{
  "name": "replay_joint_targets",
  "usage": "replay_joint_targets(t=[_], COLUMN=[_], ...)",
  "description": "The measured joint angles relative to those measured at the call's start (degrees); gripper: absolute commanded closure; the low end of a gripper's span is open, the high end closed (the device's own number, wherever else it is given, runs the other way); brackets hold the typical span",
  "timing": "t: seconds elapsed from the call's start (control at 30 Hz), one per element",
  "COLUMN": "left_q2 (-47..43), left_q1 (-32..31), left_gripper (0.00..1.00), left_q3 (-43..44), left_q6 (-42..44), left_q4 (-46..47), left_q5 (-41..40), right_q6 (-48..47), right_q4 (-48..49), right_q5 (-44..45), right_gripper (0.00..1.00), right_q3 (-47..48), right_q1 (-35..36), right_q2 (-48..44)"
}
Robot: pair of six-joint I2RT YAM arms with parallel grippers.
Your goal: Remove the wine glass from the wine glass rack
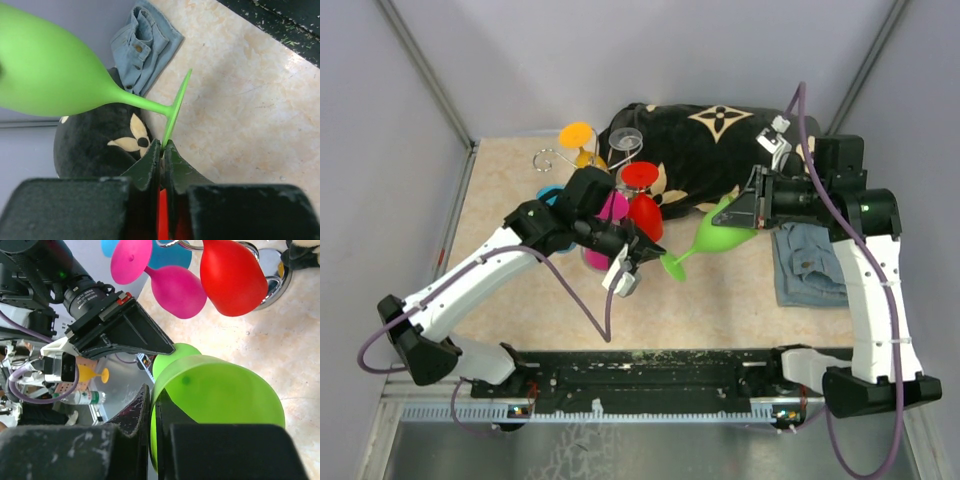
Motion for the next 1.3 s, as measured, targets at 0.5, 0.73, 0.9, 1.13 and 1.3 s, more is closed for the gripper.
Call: replay_joint_targets(t=[0.5, 0.73, 0.9, 1.13, 1.3], left_q2=[-3.6, -2.0, 5.0, 9.3, 7.2], left_q1=[0.0, 0.7, 8.8, 34.3, 42.0], left_gripper=[0.17, 0.11, 0.11, 0.12, 0.13], left_q3=[0.3, 4.1, 17.6, 30.6, 27.9], left_q6=[-24.5, -33.4, -42.2, -59.3, -68.8], left_q4=[37.2, 53.8, 61.1, 57.7, 53.7], left_q5=[-11.6, -25.7, -36.7, -48.6, -50.6], right_q6=[2.4, 2.5, 0.5, 0.1, 0.7], right_q4=[3.8, 7.0, 6.6, 7.8, 12.5], right_q5=[-0.7, 14.1, 33.6, 49.8, 56.1], right_gripper=[1.00, 1.00, 1.00, 1.00, 1.00], right_q3=[27.6, 35.1, 22.8, 0.9, -12.6], right_q1=[0.1, -2.1, -2.4, -1.8, 0.9], right_q2=[5.0, 7.4, 6.9, 6.6, 2.4])
